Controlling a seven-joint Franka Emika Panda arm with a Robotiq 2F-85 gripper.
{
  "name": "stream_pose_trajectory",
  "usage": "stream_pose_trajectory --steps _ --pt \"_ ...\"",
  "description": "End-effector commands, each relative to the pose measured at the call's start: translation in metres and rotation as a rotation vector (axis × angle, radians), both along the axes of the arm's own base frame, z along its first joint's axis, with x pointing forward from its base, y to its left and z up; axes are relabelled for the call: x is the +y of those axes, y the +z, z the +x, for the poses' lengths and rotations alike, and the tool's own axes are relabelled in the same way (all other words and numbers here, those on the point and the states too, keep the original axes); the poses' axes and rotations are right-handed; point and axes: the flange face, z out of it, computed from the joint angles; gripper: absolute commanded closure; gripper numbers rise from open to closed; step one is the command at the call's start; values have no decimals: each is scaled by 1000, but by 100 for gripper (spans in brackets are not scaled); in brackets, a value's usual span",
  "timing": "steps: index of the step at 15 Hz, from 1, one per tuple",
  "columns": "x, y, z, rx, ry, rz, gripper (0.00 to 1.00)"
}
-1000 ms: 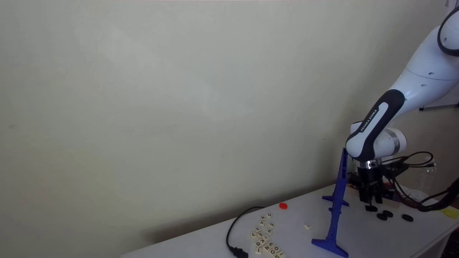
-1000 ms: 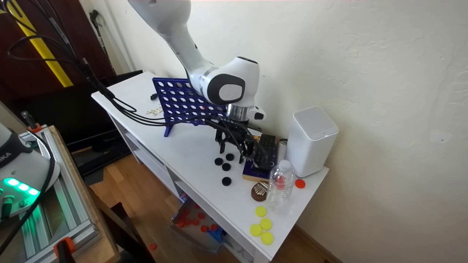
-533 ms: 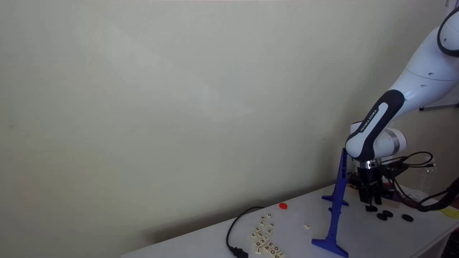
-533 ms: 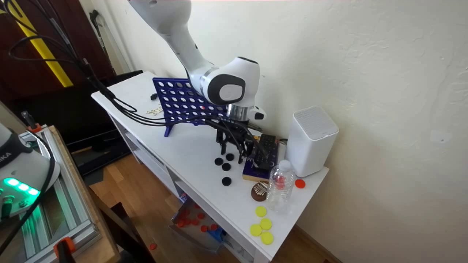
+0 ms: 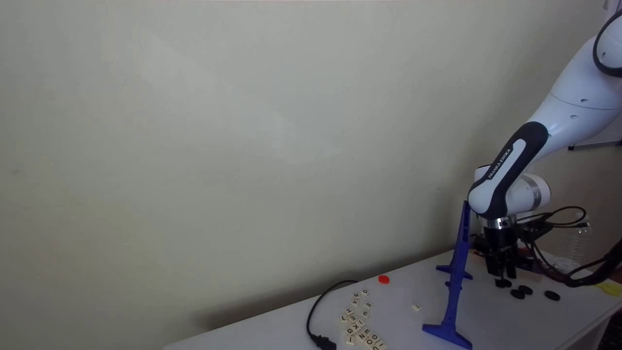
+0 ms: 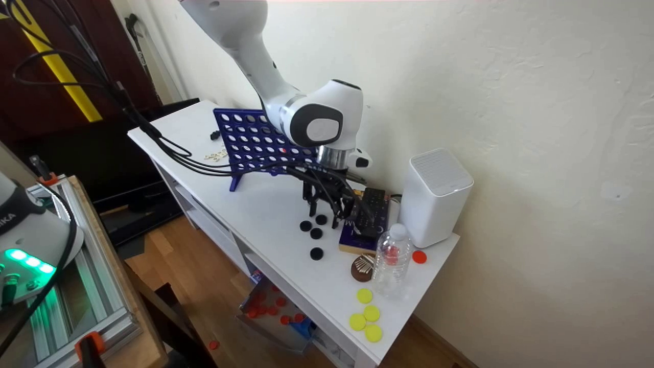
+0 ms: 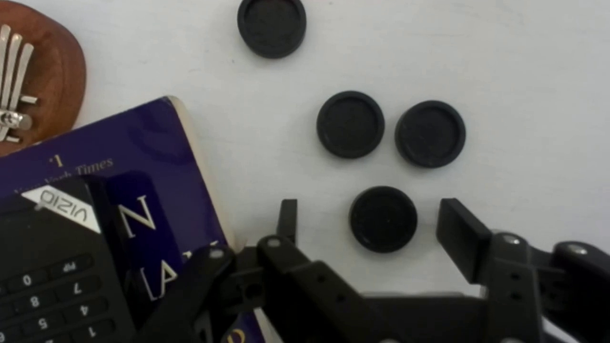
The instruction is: Put the black ring on the rack
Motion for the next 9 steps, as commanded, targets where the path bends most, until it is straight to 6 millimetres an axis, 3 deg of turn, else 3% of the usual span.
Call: stream_pose_trajectory --steps 1,3,5,9 --pt "-1 -7 7 -15 -15 8 45" --pt "-2 -5 8 -22 -16 8 63" --pt "-1 -3 10 -26 -14 8 73" --pt "-2 -3 10 -24 -10 4 82"
